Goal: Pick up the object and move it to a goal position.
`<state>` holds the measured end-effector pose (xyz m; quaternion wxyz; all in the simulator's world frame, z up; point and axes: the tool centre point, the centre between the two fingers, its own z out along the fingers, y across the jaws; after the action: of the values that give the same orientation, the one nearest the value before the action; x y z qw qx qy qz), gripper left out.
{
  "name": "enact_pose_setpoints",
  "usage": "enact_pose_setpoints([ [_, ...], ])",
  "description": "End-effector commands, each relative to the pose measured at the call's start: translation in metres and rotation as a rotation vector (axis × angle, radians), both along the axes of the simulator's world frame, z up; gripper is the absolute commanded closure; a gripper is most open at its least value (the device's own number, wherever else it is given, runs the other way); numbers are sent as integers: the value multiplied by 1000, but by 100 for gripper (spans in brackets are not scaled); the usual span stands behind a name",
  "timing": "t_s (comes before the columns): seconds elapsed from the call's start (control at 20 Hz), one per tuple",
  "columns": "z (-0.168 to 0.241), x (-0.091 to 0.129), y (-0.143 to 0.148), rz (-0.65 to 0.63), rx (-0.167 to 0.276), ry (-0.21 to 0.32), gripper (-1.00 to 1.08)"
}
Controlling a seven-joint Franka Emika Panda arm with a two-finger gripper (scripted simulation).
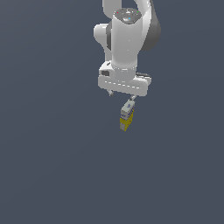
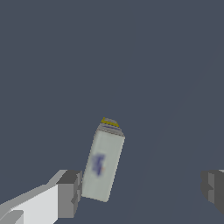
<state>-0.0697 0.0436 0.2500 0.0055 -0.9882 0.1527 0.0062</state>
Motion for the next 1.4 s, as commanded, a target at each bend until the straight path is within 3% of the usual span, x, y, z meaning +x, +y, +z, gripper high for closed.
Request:
enact_pose_setpoints([
  [0.0,-9,-1,8,-47,-4,-1,-92],
  [0.65,-42,-8,38,-219,-13,-8,-92],
  [1.35,-55,-10,43,-245,-14,-8,-92],
])
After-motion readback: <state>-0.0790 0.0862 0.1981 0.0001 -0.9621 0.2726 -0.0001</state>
